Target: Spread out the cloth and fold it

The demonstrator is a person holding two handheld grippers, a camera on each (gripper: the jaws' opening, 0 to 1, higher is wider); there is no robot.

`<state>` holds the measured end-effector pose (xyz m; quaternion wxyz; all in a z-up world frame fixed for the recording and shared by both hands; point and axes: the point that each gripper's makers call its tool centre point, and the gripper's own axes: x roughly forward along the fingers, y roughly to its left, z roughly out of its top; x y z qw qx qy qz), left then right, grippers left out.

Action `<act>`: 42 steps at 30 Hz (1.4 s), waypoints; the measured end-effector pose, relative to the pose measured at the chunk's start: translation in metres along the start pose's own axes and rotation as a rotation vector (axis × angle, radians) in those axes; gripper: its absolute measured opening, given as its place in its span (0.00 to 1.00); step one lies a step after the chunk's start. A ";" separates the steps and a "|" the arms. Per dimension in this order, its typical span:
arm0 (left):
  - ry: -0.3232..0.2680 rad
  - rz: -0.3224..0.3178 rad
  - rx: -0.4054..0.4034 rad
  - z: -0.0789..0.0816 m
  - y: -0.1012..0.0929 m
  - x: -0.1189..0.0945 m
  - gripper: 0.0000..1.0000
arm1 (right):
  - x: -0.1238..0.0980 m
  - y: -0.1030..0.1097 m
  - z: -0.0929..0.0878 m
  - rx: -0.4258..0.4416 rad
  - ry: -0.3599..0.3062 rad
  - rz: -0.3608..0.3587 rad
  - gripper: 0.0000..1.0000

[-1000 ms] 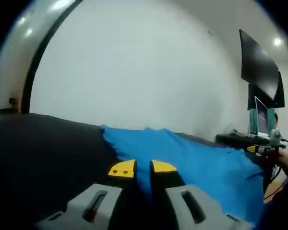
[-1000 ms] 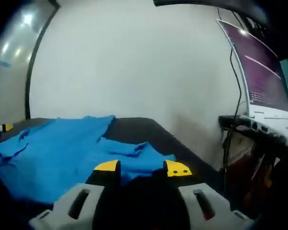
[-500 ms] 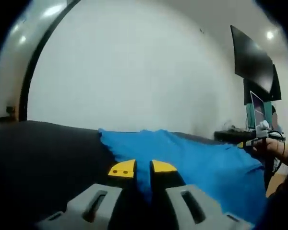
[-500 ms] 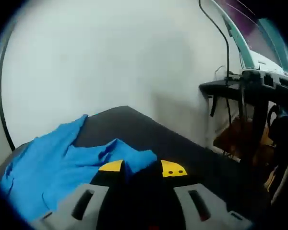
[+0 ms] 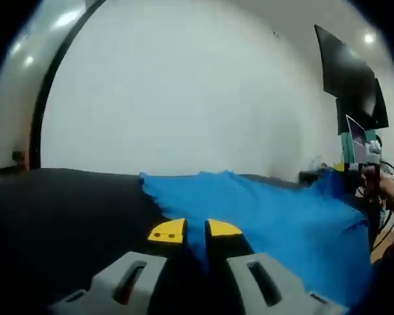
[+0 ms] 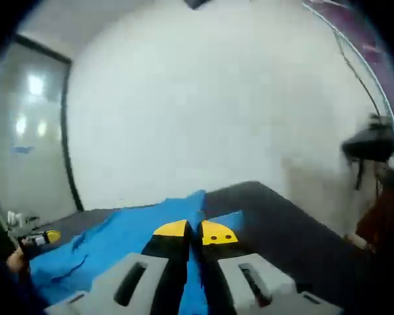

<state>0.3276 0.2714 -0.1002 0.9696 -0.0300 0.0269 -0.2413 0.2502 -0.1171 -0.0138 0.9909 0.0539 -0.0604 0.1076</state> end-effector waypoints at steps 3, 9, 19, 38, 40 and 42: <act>0.006 0.007 0.014 -0.001 0.000 0.000 0.14 | -0.006 0.082 -0.040 -0.173 0.122 0.283 0.03; 0.034 0.022 0.061 -0.006 -0.001 0.003 0.15 | -0.036 0.117 -0.148 -0.334 0.448 0.426 0.07; 0.067 0.029 0.099 -0.010 0.000 0.005 0.15 | -0.039 0.111 -0.081 -0.257 0.236 0.475 0.16; 0.113 0.039 0.155 -0.020 0.000 0.008 0.15 | 0.073 0.109 -0.140 -0.445 0.494 0.296 0.02; 0.115 0.040 0.156 -0.020 0.001 0.008 0.15 | 0.079 0.119 -0.117 -0.429 0.398 0.309 0.02; 0.113 0.041 0.158 -0.020 0.001 0.008 0.15 | 0.082 0.128 -0.100 -0.368 0.336 0.323 0.02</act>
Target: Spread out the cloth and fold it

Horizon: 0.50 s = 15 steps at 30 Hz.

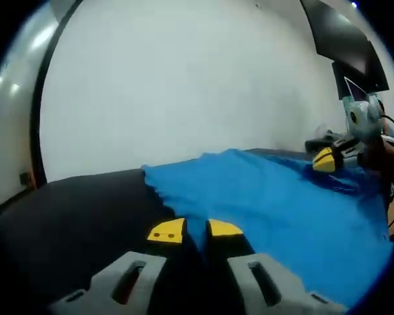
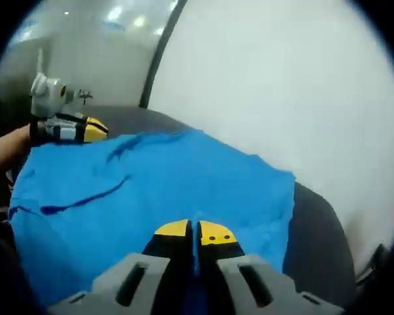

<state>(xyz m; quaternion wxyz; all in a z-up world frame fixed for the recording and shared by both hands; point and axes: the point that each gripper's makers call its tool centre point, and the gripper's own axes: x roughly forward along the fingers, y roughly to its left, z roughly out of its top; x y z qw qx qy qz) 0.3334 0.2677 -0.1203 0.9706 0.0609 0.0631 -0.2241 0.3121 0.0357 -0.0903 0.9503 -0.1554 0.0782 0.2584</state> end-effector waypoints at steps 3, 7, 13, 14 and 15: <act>-0.003 0.001 -0.001 0.001 0.000 0.000 0.15 | 0.009 0.012 -0.010 0.034 0.017 0.061 0.02; -0.007 0.000 -0.005 0.001 0.000 -0.001 0.15 | 0.021 0.022 -0.048 0.098 0.083 0.083 0.01; 0.004 0.007 0.004 0.000 0.000 0.001 0.15 | -0.022 0.017 0.027 0.233 -0.206 0.231 0.07; 0.002 0.006 0.006 0.000 0.000 0.001 0.15 | -0.033 0.003 0.040 0.280 -0.268 0.211 0.08; 0.000 0.004 0.008 0.000 -0.001 0.001 0.15 | -0.044 -0.010 0.050 0.310 -0.310 0.184 0.11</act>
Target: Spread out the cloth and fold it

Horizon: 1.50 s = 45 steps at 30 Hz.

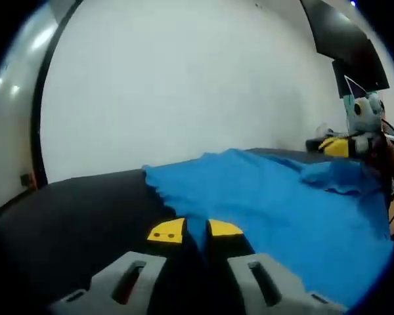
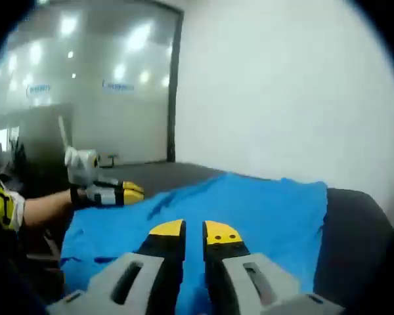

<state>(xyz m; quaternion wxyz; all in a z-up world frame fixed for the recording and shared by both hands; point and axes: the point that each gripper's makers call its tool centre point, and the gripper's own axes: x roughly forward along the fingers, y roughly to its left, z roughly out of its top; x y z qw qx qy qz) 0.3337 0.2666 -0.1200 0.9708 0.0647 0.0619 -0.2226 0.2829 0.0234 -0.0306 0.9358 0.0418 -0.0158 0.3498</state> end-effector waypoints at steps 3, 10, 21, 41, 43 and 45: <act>-0.007 -0.001 -0.003 0.001 0.000 0.000 0.15 | -0.029 -0.014 0.016 -0.006 -0.035 -0.027 0.18; -0.058 -0.010 -0.036 0.010 0.001 -0.003 0.15 | -0.073 -0.034 -0.015 -0.050 0.024 -0.092 0.32; -0.071 -0.014 -0.027 0.012 -0.002 -0.004 0.15 | -0.101 -0.063 -0.110 -0.143 0.393 -0.216 0.12; -0.225 -0.668 0.350 0.047 -0.172 -0.108 0.75 | -0.132 0.019 -0.040 -0.356 0.043 0.123 0.67; -0.132 -0.729 0.448 0.021 -0.192 -0.118 0.79 | -0.131 0.028 -0.052 -0.397 0.093 0.149 0.67; -0.090 -0.722 0.484 0.005 -0.201 -0.119 0.75 | -0.129 0.030 -0.055 -0.402 0.103 0.144 0.65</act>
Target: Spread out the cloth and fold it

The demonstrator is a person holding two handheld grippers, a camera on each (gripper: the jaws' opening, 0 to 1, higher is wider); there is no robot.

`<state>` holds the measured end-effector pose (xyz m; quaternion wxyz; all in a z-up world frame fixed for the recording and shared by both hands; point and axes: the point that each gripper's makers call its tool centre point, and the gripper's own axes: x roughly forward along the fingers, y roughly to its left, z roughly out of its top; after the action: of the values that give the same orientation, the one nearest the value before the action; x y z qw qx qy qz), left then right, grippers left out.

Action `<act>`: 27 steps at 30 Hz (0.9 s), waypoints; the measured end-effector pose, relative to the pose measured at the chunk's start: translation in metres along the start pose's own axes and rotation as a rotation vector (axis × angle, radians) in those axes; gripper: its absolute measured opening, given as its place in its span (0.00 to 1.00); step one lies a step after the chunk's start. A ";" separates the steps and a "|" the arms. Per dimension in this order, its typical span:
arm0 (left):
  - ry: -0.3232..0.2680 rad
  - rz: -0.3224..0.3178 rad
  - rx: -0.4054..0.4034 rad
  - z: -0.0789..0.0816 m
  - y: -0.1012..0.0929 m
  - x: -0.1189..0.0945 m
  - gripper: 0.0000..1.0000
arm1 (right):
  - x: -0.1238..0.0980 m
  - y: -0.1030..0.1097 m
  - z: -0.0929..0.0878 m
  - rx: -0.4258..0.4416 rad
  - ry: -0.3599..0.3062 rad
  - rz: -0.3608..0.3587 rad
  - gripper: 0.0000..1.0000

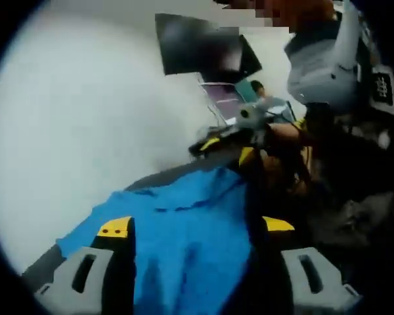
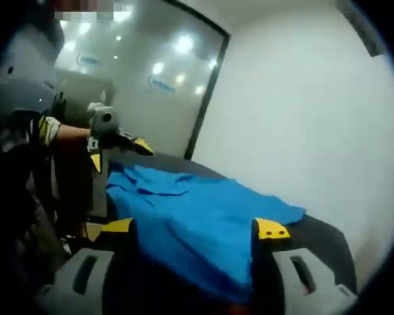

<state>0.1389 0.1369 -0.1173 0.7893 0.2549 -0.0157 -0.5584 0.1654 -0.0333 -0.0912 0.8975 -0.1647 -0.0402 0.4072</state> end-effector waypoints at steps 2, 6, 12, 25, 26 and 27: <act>0.062 -0.015 0.035 -0.014 -0.011 0.002 0.73 | -0.001 0.005 0.005 0.044 -0.036 0.027 0.62; 0.146 0.066 0.082 -0.037 0.003 0.002 0.61 | -0.006 0.005 0.002 0.042 -0.026 0.039 0.61; 0.101 0.052 0.030 -0.036 0.015 -0.004 0.59 | -0.011 0.011 -0.006 0.058 -0.009 0.067 0.59; 0.051 0.112 -0.031 -0.030 0.039 -0.021 0.55 | -0.014 0.026 -0.022 -0.020 0.048 0.141 0.58; 0.034 0.137 -0.043 -0.028 0.044 -0.021 0.53 | -0.014 0.029 -0.025 -0.061 0.059 0.163 0.57; 0.019 0.153 -0.057 -0.026 0.047 -0.020 0.51 | -0.013 0.032 -0.028 -0.078 0.064 0.169 0.57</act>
<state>0.1807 0.1768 -0.1147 0.8368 0.2355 -0.0119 -0.4941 0.1396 -0.0306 -0.1269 0.8536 -0.2153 -0.0132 0.4742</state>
